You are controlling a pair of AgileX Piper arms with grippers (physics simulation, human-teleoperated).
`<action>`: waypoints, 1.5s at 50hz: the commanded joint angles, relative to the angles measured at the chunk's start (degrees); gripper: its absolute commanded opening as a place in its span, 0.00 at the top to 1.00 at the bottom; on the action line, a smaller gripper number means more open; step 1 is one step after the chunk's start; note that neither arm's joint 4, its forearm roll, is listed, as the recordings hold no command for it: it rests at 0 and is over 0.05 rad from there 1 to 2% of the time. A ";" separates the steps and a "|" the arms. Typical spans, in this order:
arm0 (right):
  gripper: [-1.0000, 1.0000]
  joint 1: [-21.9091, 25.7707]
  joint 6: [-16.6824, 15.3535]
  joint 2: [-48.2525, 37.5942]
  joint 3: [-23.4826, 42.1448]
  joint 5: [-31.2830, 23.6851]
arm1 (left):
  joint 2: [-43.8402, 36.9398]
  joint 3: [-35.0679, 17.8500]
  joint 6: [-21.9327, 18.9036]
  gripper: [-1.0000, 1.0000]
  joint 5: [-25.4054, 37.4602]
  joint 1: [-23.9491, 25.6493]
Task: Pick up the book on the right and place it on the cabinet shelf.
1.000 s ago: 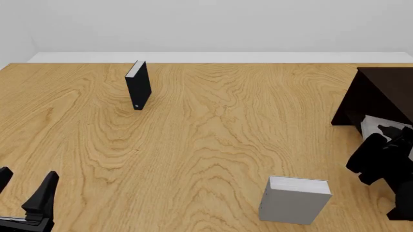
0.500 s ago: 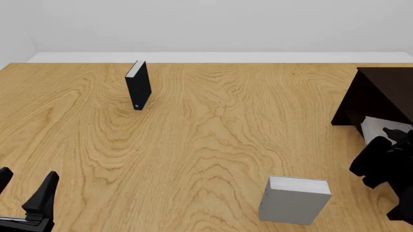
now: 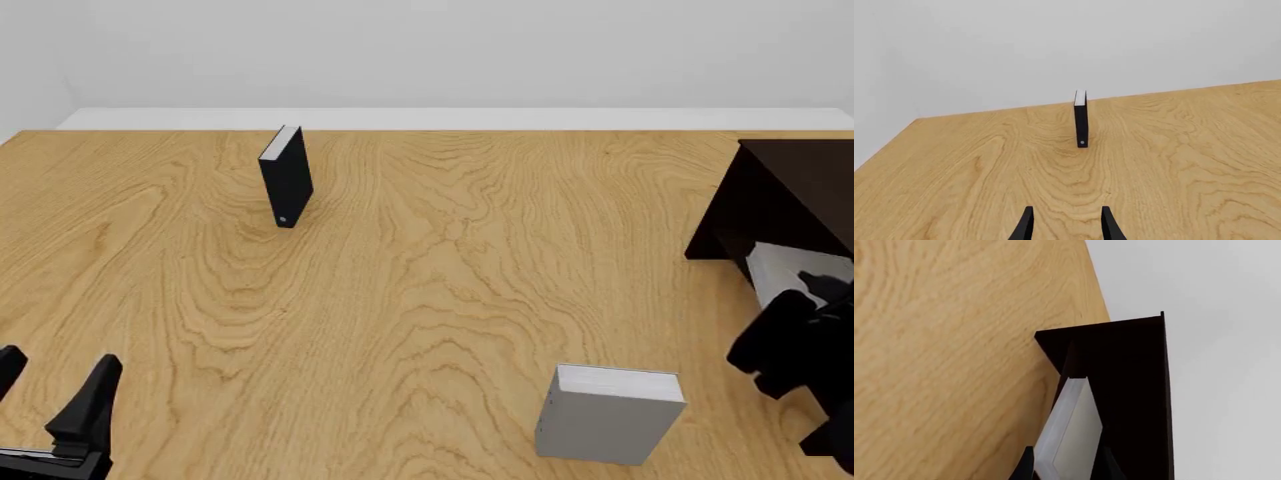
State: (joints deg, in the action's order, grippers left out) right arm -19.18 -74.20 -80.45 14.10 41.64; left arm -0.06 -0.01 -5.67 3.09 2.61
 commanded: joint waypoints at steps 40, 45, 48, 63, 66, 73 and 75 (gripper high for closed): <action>0.00 7.83 0.07 3.96 4.73 -6.01 | 0.04 0.00 0.24 0.00 0.14 -0.31; 0.00 8.45 0.32 3.97 5.33 -6.39 | 0.04 0.00 0.32 0.00 0.12 -0.38; 0.00 8.99 0.45 4.02 5.69 -6.90 | 0.04 0.00 0.33 0.00 0.06 -0.33; 0.00 13.41 2.50 8.15 10.23 -13.65 | 0.01 0.00 0.52 0.00 -0.28 -0.24; 0.00 14.05 2.65 9.59 11.13 -14.98 | -0.01 0.00 0.48 0.00 -0.47 -0.20; 0.00 16.92 5.30 15.19 14.25 -21.25 | 0.00 0.00 0.53 0.00 -0.77 -0.05; 0.00 17.39 6.08 16.22 15.01 -22.42 | 0.00 0.00 0.36 0.00 -0.75 0.00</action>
State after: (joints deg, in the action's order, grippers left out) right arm -4.70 -70.65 -69.37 25.62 25.28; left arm -0.05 -0.01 -5.25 2.60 2.47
